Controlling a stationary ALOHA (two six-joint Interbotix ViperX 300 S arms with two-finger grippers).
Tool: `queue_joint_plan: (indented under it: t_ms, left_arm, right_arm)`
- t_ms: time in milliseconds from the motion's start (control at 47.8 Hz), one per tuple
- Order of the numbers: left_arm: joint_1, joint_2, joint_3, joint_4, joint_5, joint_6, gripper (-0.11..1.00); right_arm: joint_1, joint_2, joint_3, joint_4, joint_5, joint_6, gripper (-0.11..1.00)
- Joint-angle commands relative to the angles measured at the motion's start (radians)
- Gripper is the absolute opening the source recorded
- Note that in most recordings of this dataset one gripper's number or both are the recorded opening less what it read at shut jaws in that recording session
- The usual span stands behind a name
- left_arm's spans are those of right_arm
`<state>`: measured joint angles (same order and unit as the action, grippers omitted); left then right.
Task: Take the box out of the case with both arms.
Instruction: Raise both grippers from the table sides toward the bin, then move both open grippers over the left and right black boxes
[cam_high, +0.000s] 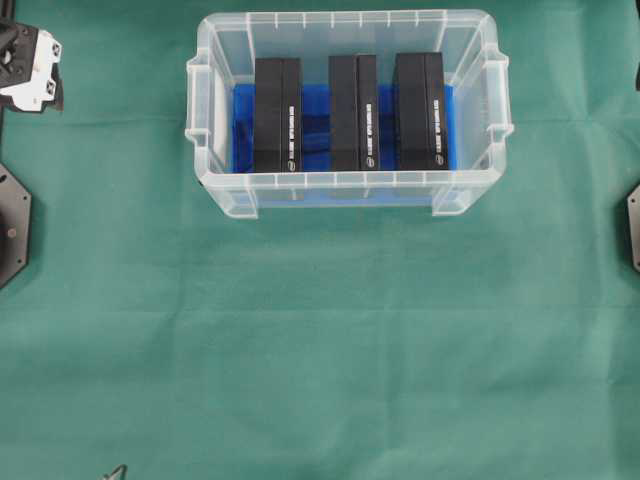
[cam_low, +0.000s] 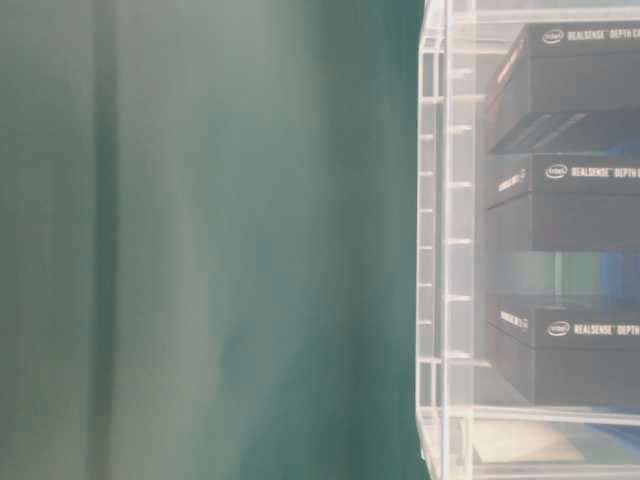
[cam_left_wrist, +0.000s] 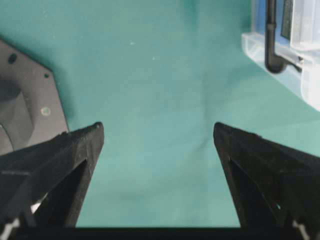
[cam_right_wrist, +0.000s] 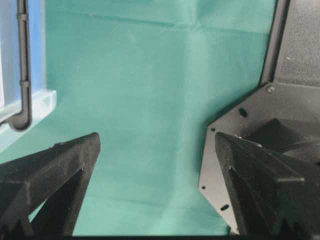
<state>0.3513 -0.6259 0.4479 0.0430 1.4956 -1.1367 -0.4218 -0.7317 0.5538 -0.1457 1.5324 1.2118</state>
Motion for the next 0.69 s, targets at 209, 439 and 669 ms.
queue_joint_plan:
  t_ms: [209,439,669]
  left_arm:
    - [0.005,0.058,-0.061,-0.002,-0.003,-0.002,0.86]
    - [0.003,0.161,-0.146,-0.003,-0.005,-0.005,0.85]
    - [-0.017,0.291,-0.272,-0.003,-0.005,-0.008,0.85]
  right_arm:
    - [-0.002,0.055,-0.029,0.008,-0.015,0.006,0.96]
    - [-0.002,0.140,-0.089,0.011,-0.081,0.006,0.96]
    - [0.015,0.250,-0.150,0.025,-0.152,0.006,0.96]
